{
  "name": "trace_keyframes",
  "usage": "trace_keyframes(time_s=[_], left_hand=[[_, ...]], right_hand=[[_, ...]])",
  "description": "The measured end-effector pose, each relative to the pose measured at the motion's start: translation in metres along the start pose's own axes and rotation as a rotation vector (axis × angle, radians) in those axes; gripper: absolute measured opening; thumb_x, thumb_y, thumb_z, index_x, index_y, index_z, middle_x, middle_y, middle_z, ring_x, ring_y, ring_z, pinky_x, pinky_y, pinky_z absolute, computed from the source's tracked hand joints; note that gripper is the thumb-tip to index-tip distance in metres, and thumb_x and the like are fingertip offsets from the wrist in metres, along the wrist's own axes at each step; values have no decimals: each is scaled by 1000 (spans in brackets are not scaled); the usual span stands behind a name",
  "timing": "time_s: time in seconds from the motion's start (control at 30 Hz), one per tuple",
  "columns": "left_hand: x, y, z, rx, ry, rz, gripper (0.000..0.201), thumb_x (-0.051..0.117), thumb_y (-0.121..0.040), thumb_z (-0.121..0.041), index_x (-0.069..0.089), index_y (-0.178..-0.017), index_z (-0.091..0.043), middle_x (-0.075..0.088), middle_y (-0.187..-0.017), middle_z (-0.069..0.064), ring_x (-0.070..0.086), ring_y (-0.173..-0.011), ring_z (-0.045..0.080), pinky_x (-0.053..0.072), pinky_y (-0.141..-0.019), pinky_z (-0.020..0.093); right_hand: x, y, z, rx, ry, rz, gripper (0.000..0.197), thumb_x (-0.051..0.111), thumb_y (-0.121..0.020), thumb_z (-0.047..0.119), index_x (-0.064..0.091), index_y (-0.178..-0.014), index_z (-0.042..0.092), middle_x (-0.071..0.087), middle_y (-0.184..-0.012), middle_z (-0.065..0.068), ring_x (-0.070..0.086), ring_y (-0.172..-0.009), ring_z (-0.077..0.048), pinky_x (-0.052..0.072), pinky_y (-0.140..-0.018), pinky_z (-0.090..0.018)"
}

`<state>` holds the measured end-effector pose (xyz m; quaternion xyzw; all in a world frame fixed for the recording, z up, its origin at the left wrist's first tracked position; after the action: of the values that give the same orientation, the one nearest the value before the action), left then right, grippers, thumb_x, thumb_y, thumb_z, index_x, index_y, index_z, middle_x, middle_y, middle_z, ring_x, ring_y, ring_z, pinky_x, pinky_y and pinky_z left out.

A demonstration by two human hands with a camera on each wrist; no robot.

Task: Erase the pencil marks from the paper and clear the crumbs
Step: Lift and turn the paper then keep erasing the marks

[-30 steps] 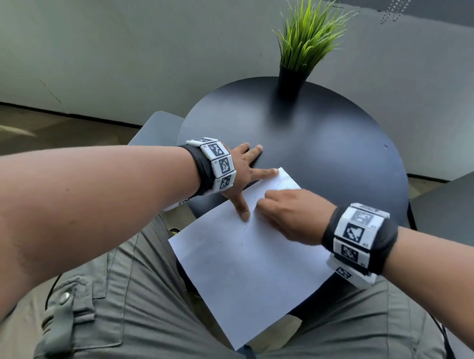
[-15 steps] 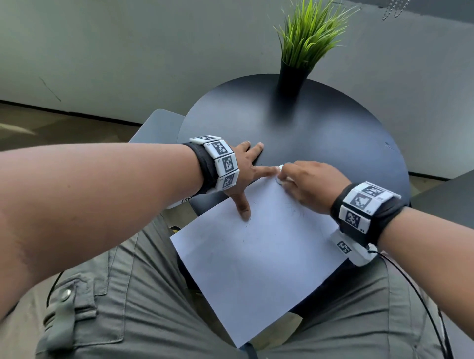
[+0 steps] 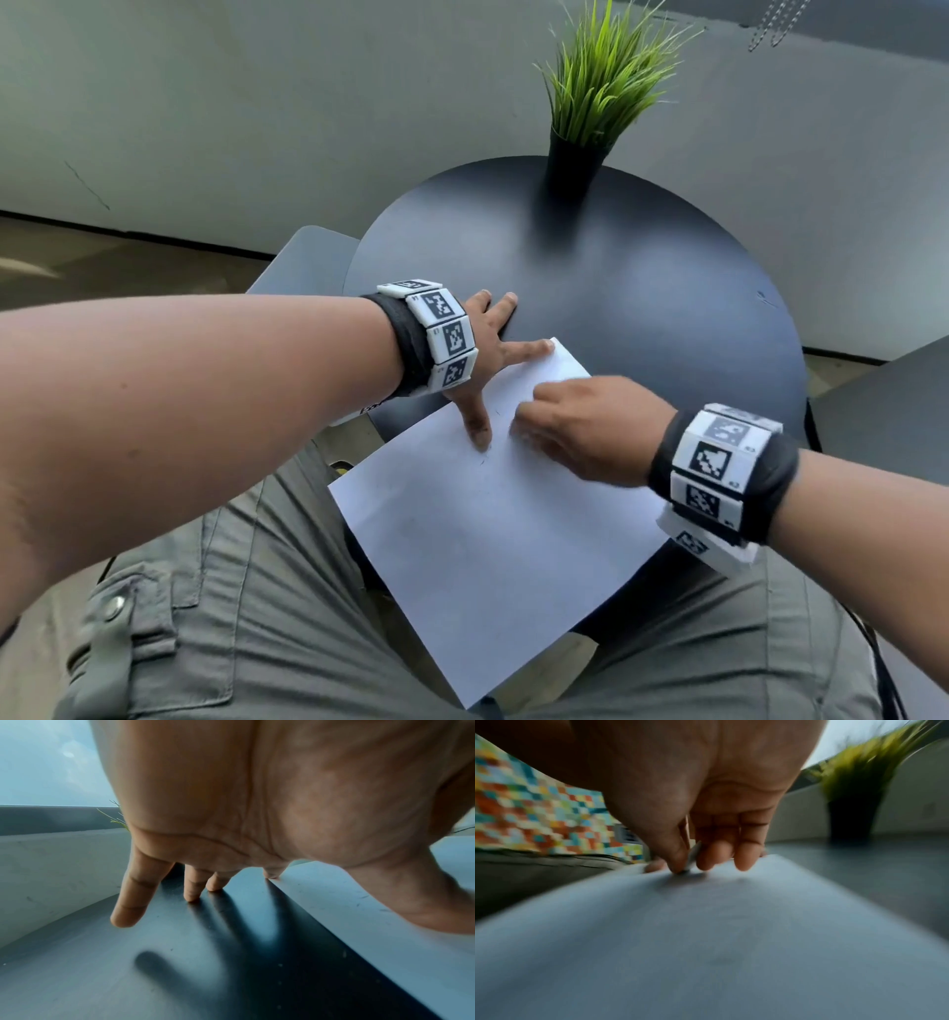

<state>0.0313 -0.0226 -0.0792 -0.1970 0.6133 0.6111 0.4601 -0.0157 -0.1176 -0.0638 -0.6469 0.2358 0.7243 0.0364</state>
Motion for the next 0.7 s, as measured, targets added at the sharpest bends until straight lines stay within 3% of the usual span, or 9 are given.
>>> trace_keyframes(time_s=[0.1,0.17,0.27,0.33,0.43,0.6,0.7], left_hand=[[0,0,0,10,16,-10,140,71,-47,-91,-21,-148,-58,-19,-165,14,-1,-152,41,35,-104,65],[0,1,1,3,5,-5,140,71,-47,-91,-21,-148,-58,-19,-165,14,-1,-152,41,35,-104,65],[1,2,0,0,9,14,140,71,-48,-90,-20,-149,-57,-21,-165,14,-4,-153,40,34,-105,65],[1,0,0,1,16,9,140,72,-48,-89,-20,-149,-57,-22,-165,14,-5,-153,40,34,-106,65],[0,2,0,0,5,6,140,72,-49,-89,-19,-150,-55,-20,-165,15,-2,-152,40,35,-104,65],[0,2,0,-2,11,6,139,73,-49,-88,-17,-151,-55,-20,-165,14,-3,-152,40,34,-105,67],[0,2,-1,4,26,8,139,72,-50,-88,-18,-151,-55,-19,-165,15,-1,-152,40,32,-107,66]], right_hand=[[-22,-3,-67,340,-19,-185,14,46,-92,30,54,-94,18,60,-87,-3,63,-79,-32,50,-60,-40],[-21,-2,-59,320,-4,-232,12,51,-90,28,53,-86,16,60,-80,-5,62,-70,-33,44,-53,-35],[0,2,7,98,-3,-113,13,60,-83,22,49,-78,16,52,-68,-2,49,-51,-29,31,-41,-30],[-3,-1,-6,190,2,-103,10,52,-90,24,53,-89,14,57,-78,-5,55,-58,-31,38,-45,-32],[-21,-9,-59,409,-5,-213,17,41,-95,29,51,-99,16,64,-93,-9,63,-77,-35,46,-59,-37],[2,-2,8,250,1,34,4,43,-92,20,45,-91,16,51,-80,-3,59,-73,-33,30,-51,-33],[-14,-7,-39,431,13,-126,23,41,-94,25,51,-111,12,65,-96,-11,64,-81,-37,35,-57,-33]])
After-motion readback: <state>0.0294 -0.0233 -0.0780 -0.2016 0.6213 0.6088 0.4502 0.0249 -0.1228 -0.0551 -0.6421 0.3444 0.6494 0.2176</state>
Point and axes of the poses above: each hand's wrist, its own y-axis away from the middle knuckle, its own x-axis out of the palm, z = x × y, the point moved 9 cm from there along -y, towards the middle knuckle
